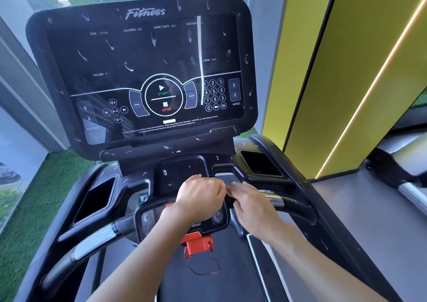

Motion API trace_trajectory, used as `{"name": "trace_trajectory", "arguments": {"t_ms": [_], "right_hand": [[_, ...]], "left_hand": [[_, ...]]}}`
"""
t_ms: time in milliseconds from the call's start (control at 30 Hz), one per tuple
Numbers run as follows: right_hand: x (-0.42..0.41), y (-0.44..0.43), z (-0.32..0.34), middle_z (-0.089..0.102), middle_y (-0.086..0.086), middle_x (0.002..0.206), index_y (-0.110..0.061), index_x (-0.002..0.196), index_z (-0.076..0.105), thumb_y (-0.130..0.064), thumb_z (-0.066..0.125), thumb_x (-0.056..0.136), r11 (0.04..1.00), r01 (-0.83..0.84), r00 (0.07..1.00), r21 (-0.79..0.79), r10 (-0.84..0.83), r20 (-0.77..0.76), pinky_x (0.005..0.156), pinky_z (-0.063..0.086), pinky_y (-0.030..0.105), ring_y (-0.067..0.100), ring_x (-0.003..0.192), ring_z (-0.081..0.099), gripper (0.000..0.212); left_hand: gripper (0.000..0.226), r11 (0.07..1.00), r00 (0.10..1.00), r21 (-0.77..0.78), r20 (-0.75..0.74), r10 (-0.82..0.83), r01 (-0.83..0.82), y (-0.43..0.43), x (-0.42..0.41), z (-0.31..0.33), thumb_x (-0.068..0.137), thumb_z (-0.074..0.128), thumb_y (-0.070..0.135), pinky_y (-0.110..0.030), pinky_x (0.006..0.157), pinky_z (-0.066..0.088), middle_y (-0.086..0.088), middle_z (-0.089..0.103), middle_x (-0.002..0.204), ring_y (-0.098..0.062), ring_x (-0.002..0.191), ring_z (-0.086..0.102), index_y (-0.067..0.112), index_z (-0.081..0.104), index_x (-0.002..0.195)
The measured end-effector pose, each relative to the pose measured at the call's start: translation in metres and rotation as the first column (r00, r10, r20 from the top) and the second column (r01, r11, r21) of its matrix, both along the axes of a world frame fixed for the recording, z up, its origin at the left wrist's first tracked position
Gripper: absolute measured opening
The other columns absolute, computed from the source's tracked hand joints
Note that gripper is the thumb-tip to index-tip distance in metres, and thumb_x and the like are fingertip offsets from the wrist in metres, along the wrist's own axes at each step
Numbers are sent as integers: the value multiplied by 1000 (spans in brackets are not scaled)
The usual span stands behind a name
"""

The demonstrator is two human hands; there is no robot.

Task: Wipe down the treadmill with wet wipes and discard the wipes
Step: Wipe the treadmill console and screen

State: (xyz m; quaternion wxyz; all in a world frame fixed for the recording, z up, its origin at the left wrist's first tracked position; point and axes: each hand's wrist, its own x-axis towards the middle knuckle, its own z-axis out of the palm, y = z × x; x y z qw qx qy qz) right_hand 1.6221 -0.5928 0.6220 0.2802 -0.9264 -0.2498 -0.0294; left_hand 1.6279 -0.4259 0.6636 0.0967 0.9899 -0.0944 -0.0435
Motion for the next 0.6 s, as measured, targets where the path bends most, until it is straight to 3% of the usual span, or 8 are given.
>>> {"name": "trace_trajectory", "arguments": {"t_ms": [67, 133, 233, 333, 433, 533, 600], "right_hand": [[7, -12, -1, 60, -8, 94, -15, 107, 66, -4, 41, 94, 993, 117, 993, -13, -117, -15, 114, 32, 33, 14, 93, 58, 30], [9, -6, 3, 64, 2, 88, -7, 99, 69, -5, 42, 98, 982, 189, 980, 5, -188, -68, 98, 41, 30, 23, 86, 60, 27], [5, 18, 8, 60, 4, 82, -3, 93, 66, 4, 42, 93, 994, 107, 990, 35, -103, -94, 74, 38, 27, 26, 81, 56, 25], [9, 4, 1, 65, 4, 94, -8, 100, 67, 8, 41, 90, 997, 38, 993, 64, -31, -110, 86, 45, 30, 24, 92, 59, 32], [6, -12, -14, 63, 1, 94, -9, 97, 66, 13, 44, 86, 988, 148, 988, 54, -150, 32, 96, 45, 33, 25, 97, 61, 33], [-20, 13, -39, 64, 10, 129, -1, 126, 64, 22, 51, 78, 969, 219, 952, 117, -239, 190, 116, 31, 39, 29, 128, 55, 54], [-34, 21, -47, 54, 14, 144, 1, 138, 53, 25, 54, 75, 978, 140, 941, 154, -180, 288, 120, 24, 39, 27, 140, 42, 67]], "left_hand": [[34, 1000, 1000, 2, 14, 10, -10, 0, -1, 0, 100, 28, 27, -29, 113, 24, 4, 68, 86, -20, 89, 60, 19, 56, 81], [34, 1000, 1000, -3, 18, 19, -19, -2, -2, 2, 100, 29, 27, -29, 112, 25, 4, 67, 84, -21, 87, 59, 18, 55, 79], [37, 1000, 1000, 4, 19, 13, -13, -3, -2, 4, 100, 29, 28, -30, 113, 25, 6, 70, 98, -20, 98, 61, 22, 65, 94], [35, 1000, 1000, -5, 28, 8, -8, -1, -3, 4, 100, 29, 27, -30, 113, 26, 7, 66, 85, -20, 88, 58, 20, 60, 84], [35, 1000, 999, -17, 34, 24, -23, -2, -4, 4, 99, 29, 26, -29, 111, 27, 6, 51, 66, -21, 74, 49, 18, 42, 68], [33, 1000, 999, -4, 39, 17, -17, -3, -4, 6, 100, 30, 26, -30, 109, 30, 5, 58, 73, -22, 80, 54, 19, 44, 70], [31, 1000, 999, -3, 50, 9, -9, -4, -4, 7, 100, 31, 26, -30, 108, 31, 4, 65, 82, -23, 87, 59, 20, 48, 74]]}}
